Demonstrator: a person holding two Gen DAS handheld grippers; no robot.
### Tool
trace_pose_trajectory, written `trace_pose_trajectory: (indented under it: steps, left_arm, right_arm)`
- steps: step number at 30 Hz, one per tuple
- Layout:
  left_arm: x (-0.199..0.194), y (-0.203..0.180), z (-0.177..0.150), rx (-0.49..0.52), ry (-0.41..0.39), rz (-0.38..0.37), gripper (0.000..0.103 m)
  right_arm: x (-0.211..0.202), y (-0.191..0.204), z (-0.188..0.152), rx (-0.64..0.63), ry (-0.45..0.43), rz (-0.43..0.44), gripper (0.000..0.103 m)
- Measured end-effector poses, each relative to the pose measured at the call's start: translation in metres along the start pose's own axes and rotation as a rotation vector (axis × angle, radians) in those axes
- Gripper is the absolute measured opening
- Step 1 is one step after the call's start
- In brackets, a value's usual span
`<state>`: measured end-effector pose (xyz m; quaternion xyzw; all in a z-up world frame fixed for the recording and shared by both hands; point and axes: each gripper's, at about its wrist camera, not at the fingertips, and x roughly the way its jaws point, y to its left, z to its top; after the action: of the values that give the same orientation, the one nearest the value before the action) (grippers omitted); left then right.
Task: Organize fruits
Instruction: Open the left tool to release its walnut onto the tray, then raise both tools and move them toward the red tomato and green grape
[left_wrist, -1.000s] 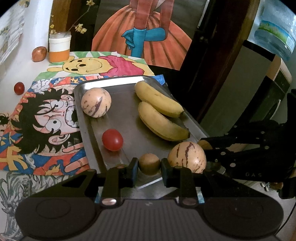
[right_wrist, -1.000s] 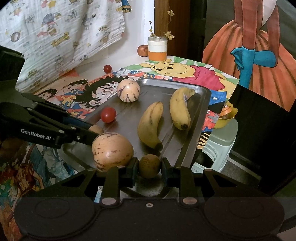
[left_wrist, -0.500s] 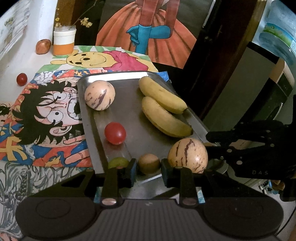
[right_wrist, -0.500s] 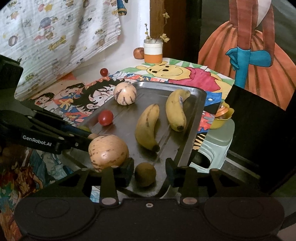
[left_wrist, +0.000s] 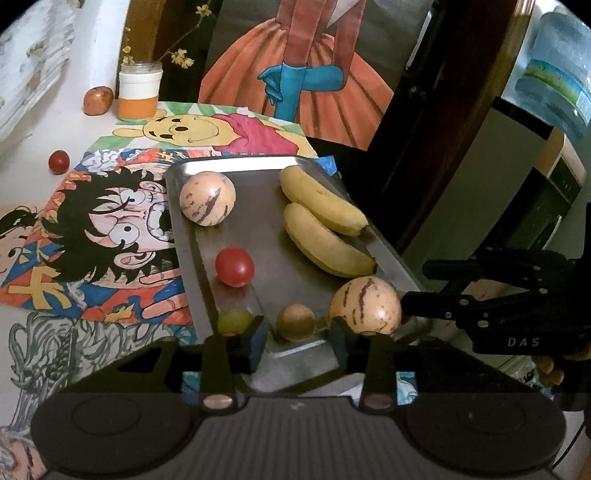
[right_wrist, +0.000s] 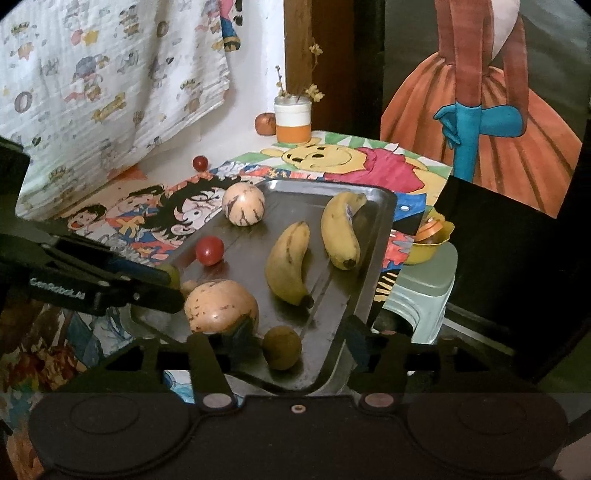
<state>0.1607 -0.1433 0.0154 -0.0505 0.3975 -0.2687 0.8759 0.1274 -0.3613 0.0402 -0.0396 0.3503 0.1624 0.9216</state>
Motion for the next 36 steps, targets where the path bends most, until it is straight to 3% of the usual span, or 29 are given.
trace_pose_trajectory:
  steps: [2,5,19,29,36]
  left_arm:
    - [-0.006,-0.001,-0.002,-0.014,-0.013,-0.031,0.071]
    - [-0.017,-0.005,-0.009,-0.007,-0.040,-0.024,0.083]
    - [-0.063,0.017,-0.020,-0.063,-0.145,0.050,0.088]
    - [-0.103,0.039,-0.032,-0.094,-0.265,0.201,0.097]
    - [-0.125,0.065,-0.037,-0.069,-0.291,0.270,0.098]
  right_arm:
    - [-0.005,-0.001,0.000,0.020,-0.025,-0.029,0.087]
    - [-0.012,-0.004,0.002,0.054,-0.058,-0.055,0.091]
    - [-0.026,0.016,0.015,0.062,-0.122,-0.055,0.100]
    - [-0.024,0.037,0.027,0.053,-0.144,0.005,0.102]
    - [-0.019,0.062,0.045,0.010,-0.152,0.054,0.102]
